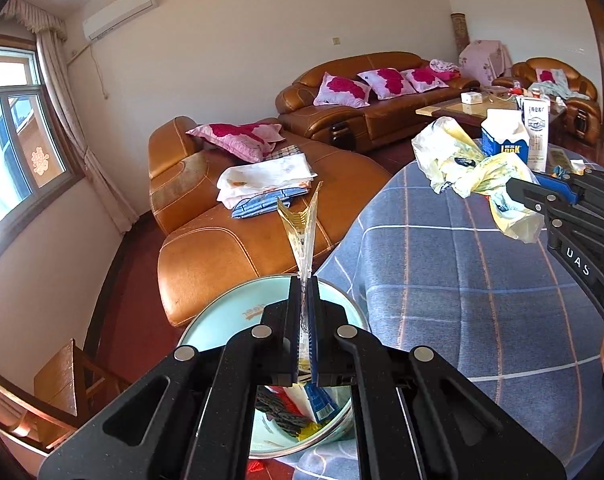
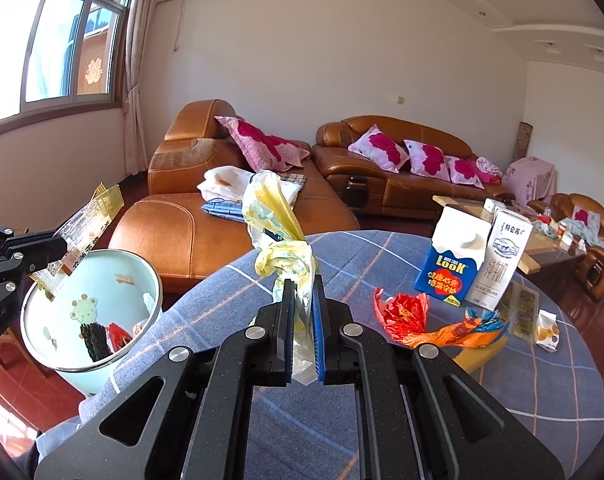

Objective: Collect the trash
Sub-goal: 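Carry the clear bottle and yellow wrapper over the light-blue bin with both grippers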

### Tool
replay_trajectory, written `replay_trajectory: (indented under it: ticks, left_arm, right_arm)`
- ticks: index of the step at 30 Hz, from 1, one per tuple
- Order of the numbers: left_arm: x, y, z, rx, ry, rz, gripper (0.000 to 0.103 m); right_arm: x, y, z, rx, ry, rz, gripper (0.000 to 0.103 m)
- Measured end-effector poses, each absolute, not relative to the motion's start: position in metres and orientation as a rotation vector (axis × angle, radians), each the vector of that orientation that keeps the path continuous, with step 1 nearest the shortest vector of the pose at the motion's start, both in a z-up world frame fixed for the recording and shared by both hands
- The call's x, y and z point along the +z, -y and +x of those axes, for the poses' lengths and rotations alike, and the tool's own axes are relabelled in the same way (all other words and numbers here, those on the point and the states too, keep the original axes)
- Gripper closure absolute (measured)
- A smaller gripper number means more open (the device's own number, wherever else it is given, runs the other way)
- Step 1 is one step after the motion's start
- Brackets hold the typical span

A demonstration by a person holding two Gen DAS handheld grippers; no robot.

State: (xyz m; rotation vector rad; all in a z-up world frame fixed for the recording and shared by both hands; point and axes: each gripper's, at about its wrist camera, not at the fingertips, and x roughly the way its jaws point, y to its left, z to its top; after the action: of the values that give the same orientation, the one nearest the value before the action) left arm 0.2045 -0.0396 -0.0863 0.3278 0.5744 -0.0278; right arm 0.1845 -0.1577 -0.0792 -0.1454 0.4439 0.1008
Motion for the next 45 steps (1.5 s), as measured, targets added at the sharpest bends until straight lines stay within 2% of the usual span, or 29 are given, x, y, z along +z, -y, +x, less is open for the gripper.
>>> replay_trajectory:
  ticks: [17,45]
  left_arm:
    - [-0.084,0.000,0.207,0.075,-0.583,0.317,0.100]
    - [-0.081,-0.018,0.197,0.160,-0.573,0.327,0.100]
  right_arm:
    - [-0.081,0.118,0.197,0.185,-0.437,-0.191,0.094]
    - [-0.088,0.088,0.207,0.280,-0.443,-0.226,0.094]
